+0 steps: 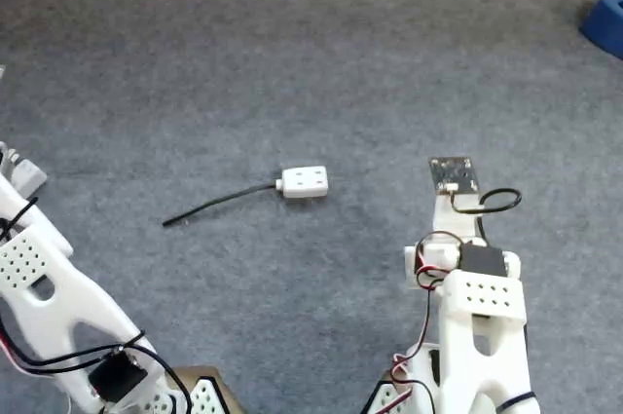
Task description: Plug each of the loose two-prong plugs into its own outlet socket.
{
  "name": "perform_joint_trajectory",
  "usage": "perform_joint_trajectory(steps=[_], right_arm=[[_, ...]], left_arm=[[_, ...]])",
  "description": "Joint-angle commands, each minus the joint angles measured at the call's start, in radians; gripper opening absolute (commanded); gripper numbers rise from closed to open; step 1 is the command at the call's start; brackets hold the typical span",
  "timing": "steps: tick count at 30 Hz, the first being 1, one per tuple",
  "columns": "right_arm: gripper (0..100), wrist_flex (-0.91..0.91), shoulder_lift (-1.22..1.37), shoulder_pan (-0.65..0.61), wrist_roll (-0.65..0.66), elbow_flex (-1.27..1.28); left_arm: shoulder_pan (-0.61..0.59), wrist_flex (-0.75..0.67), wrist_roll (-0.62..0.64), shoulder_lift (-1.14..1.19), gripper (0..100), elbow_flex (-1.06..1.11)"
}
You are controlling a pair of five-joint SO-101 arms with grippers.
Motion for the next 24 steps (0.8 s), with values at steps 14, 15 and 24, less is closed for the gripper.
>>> perform_joint_trajectory(steps=[14, 15, 24], right_arm=[[18.9, 0.010, -0.021, -0.005, 0.011, -0.007], [18.9, 0.010, -0.021, -0.005, 0.011, -0.007], [18.9, 0.010, -0.021, -0.005, 0.011, -0.007]], left_arm=[[-0.045, -0.041, -0.046, 0.124, 13, 0.002], [-0.044, -0.041, -0.066, 0.122, 9, 0.002], [-0.030, -0.040, -0.037, -0.018, 3, 0.005]])
